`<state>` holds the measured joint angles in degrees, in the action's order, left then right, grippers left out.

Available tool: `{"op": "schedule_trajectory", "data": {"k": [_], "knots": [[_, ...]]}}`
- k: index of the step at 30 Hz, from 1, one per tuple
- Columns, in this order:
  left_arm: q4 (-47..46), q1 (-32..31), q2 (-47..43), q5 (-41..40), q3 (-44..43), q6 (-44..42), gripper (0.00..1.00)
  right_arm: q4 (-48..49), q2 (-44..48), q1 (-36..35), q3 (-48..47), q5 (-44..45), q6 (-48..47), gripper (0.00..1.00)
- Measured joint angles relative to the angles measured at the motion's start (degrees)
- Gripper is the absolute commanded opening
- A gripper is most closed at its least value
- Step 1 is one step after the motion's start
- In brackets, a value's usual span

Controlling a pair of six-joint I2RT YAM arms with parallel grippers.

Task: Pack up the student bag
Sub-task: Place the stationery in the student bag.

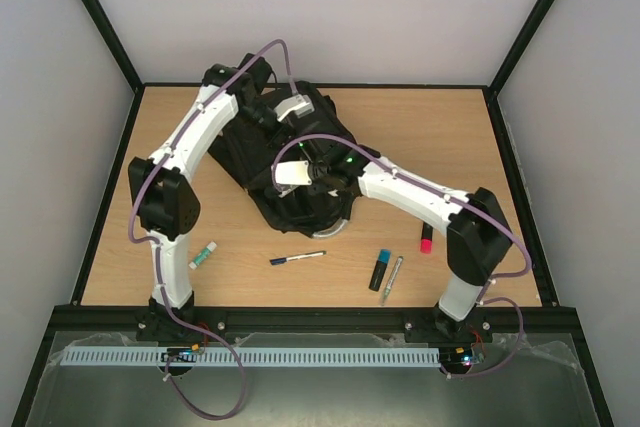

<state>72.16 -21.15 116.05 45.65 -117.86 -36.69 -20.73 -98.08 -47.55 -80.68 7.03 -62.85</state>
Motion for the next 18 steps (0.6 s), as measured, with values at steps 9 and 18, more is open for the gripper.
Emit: {"op": "schedule_trajectory", "data": {"k": [9, 18], "knots": [[1.36, 1.31, 0.22, 2.27, -2.08, 0.07, 0.03, 19.54, -3.32, 0.22, 6.82, 1.44, -5.60, 0.01], [1.90, 2.10, 0.81, 2.58, -2.40, 0.09, 0.03, 21.31, -9.40, 1.09, 5.20, -2.08, -3.63, 0.33]]}}
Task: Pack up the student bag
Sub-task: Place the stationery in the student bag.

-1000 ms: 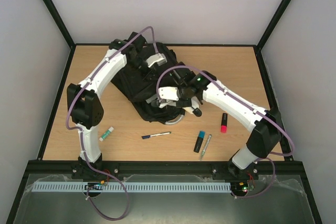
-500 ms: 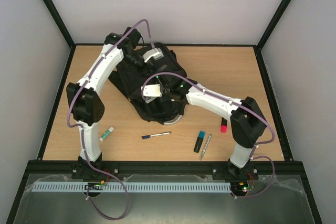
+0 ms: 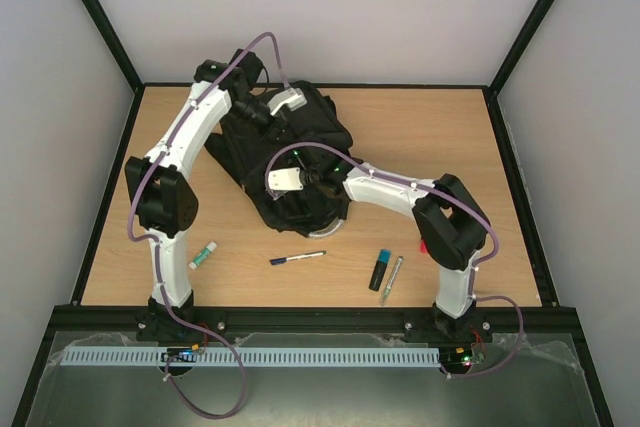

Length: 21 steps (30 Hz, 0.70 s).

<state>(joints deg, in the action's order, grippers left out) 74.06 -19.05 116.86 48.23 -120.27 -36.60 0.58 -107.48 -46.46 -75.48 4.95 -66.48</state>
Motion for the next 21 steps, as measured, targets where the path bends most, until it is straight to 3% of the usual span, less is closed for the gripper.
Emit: {"op": "schedule_trajectory", "data": {"k": [10, 21], "knots": [[0.07, 0.00, 0.02, 1.09, 0.00, 0.00, 0.03, -11.96, 0.11, 1.46, 0.02, -4.33, 4.48, 0.59], [0.07, 0.50, 0.04, 1.57, 0.02, 0.00, 0.04, -23.02, 7.23, 2.62, 0.00, -7.50, 9.81, 0.64]]}}
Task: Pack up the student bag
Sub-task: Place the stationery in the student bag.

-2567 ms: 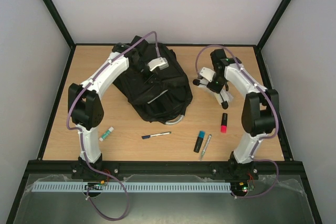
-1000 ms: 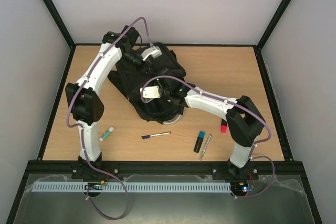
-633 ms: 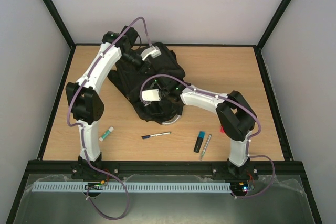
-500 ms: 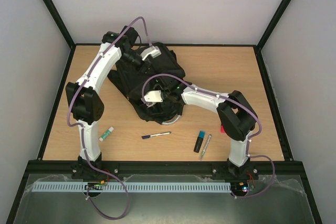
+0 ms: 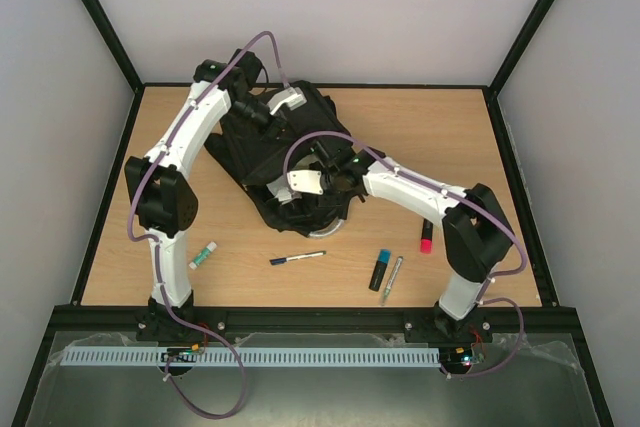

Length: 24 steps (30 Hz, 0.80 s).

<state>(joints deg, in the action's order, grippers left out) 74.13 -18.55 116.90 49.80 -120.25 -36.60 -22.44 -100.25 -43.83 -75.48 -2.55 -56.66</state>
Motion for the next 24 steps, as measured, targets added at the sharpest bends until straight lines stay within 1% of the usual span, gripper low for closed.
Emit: {"op": "schedule_trajectory", "data": {"k": [3, 5, 6, 9, 10, 11, 12, 16, 18, 20, 24], "knots": [[-0.02, 0.00, 0.00, 0.09, 0.07, 0.00, 0.04, -1.79, 1.57, 1.01, 0.24, -0.37, 0.66, 0.63], [0.00, 0.00, 0.00, 0.11, 0.09, 0.00, 0.04, -2.32, 3.15, 1.62, 1.22, -0.57, 1.01, 0.58], [-0.02, 0.00, 0.00, 0.09, 0.09, 0.00, 0.04, -2.64, 4.09, 2.03, 1.97, -0.81, 1.31, 0.52], [-0.02, 0.00, 0.00, 0.09, 0.26, 0.00, 0.04, -3.43, 5.33, 2.91, 3.61, -1.46, 2.05, 0.27], [-0.02, 0.00, 0.00, 0.07, 0.37, 0.02, 0.04, -3.52, 5.35, 3.10, 4.02, -1.68, 2.25, 0.20], [-0.07, 0.00, 0.00, 0.04, 0.46, 0.04, 0.04, -3.58, 5.27, 3.28, 4.39, -1.99, 2.73, 0.14], [-0.07, 0.00, 0.00, 0.00, 0.55, 0.13, 0.04, -3.61, 5.09, 3.37, 4.72, -2.14, 3.45, 0.11], [-0.07, -0.02, 0.00, -0.13, 0.74, 0.17, 0.04, -2.47, 3.56, 3.45, 5.42, -1.79, 5.70, 0.07], [-0.09, 0.00, 0.00, -0.13, 0.74, 0.20, 0.04, 0.44, 2.32, 3.45, 6.29, -0.42, 6.78, 0.07], [-0.09, 0.00, 0.00, -0.13, 0.74, 0.17, 0.04, 4.70, 1.42, 3.45, 7.87, 1.51, 7.74, 0.07], [-0.07, 0.00, 0.00, -0.13, 0.76, 0.20, 0.04, 15.67, -0.57, 3.45, 11.17, 6.69, 8.68, 0.01]]}}
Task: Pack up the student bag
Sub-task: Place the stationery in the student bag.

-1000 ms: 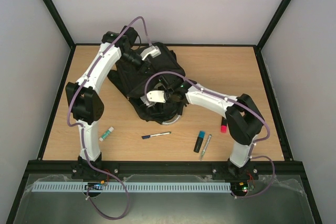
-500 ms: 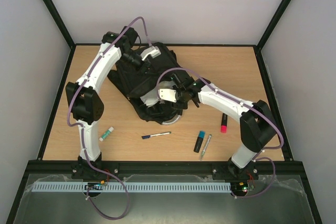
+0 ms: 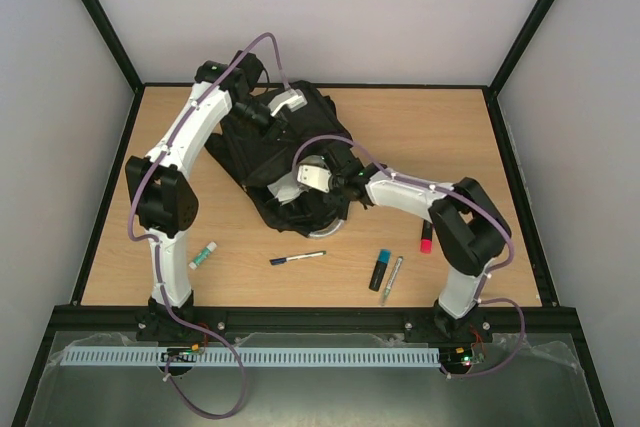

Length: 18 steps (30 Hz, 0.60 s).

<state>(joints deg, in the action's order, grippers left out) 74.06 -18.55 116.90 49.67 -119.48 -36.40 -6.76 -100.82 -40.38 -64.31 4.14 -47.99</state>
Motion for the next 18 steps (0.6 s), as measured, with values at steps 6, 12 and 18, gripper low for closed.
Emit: {"op": "schedule_trajectory", "data": {"k": [6, 12, 18], "knots": [[-0.17, 0.22, 0.00, 0.00, 0.00, 0.02, 0.04, 19.26, -8.48, -0.02, -0.66, 8.11, -0.48, 0.01], [-1.38, 1.53, 0.00, -0.68, 0.00, 0.26, 0.04, 28.59, -17.51, -0.33, -7.82, 13.03, -0.94, 0.01], [-1.49, 1.75, 0.00, -0.94, 0.09, 0.81, 0.04, 24.20, -15.28, -0.46, -7.85, 11.87, 2.03, 0.17]]}}
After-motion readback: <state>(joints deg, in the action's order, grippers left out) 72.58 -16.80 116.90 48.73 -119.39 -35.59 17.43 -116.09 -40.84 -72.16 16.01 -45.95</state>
